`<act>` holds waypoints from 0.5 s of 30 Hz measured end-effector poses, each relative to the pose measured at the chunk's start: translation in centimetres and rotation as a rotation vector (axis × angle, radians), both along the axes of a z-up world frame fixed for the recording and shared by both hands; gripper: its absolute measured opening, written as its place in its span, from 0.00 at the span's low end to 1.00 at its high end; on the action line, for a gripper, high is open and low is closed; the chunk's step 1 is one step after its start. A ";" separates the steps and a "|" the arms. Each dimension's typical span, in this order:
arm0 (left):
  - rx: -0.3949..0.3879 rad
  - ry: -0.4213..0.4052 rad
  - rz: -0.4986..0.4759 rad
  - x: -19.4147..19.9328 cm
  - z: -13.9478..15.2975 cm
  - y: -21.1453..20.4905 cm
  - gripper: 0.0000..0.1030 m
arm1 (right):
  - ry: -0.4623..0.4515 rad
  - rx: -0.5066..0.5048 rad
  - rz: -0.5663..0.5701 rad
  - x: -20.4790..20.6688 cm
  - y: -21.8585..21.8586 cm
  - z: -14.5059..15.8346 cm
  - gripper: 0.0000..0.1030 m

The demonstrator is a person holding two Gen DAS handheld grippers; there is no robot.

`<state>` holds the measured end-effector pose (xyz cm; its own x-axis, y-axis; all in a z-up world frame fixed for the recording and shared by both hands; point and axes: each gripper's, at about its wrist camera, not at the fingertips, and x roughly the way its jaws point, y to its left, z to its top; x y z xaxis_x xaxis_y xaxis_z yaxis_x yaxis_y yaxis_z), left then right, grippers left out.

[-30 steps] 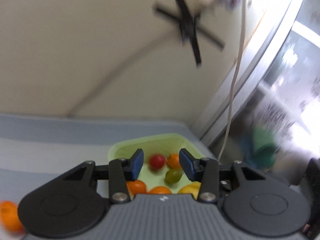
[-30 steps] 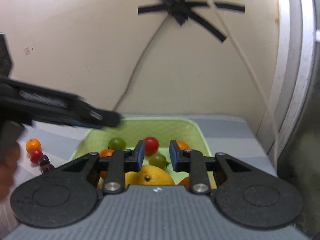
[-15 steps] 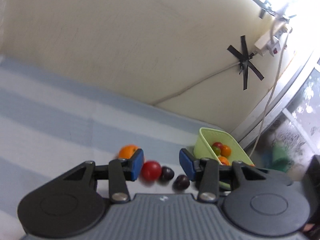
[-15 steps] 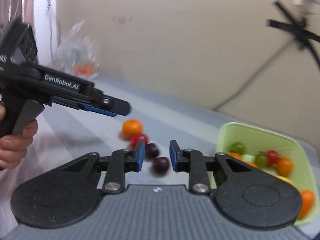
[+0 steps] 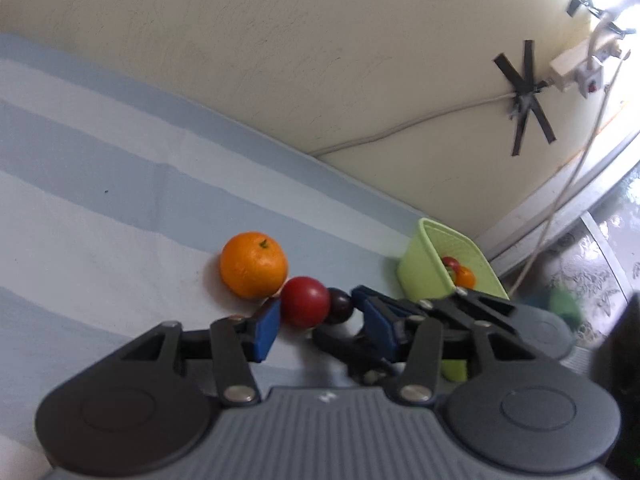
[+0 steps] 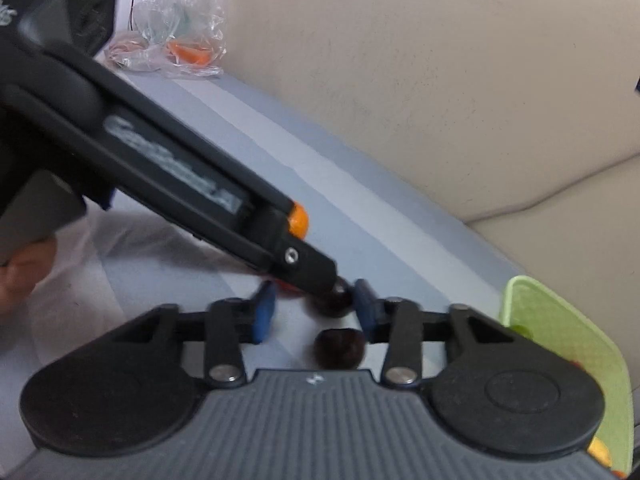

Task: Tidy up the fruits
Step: 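Grasp a dark plum with the right gripper while the left gripper grasps a red tomato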

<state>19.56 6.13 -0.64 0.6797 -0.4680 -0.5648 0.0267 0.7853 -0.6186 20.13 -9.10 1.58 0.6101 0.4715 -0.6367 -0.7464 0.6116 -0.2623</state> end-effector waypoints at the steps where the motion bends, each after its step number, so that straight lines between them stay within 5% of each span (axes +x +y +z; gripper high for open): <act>1: 0.002 -0.002 0.006 0.0 -0.1 0.0 0.38 | -0.017 -0.006 -0.004 -0.3 -0.2 0.0 0.20; 3: 0.014 0.002 0.021 -0.1 -0.3 0.3 0.26 | -0.017 0.004 -0.010 -0.4 -0.7 0.2 0.19; 10: -0.023 0.022 0.058 -0.2 -0.4 0.6 0.31 | -0.011 -0.006 -0.047 0.2 0.0 -0.3 0.31; 15: -0.017 0.020 0.096 0.5 -0.3 0.1 0.28 | 0.010 -0.013 -0.064 0.9 0.2 -0.4 0.28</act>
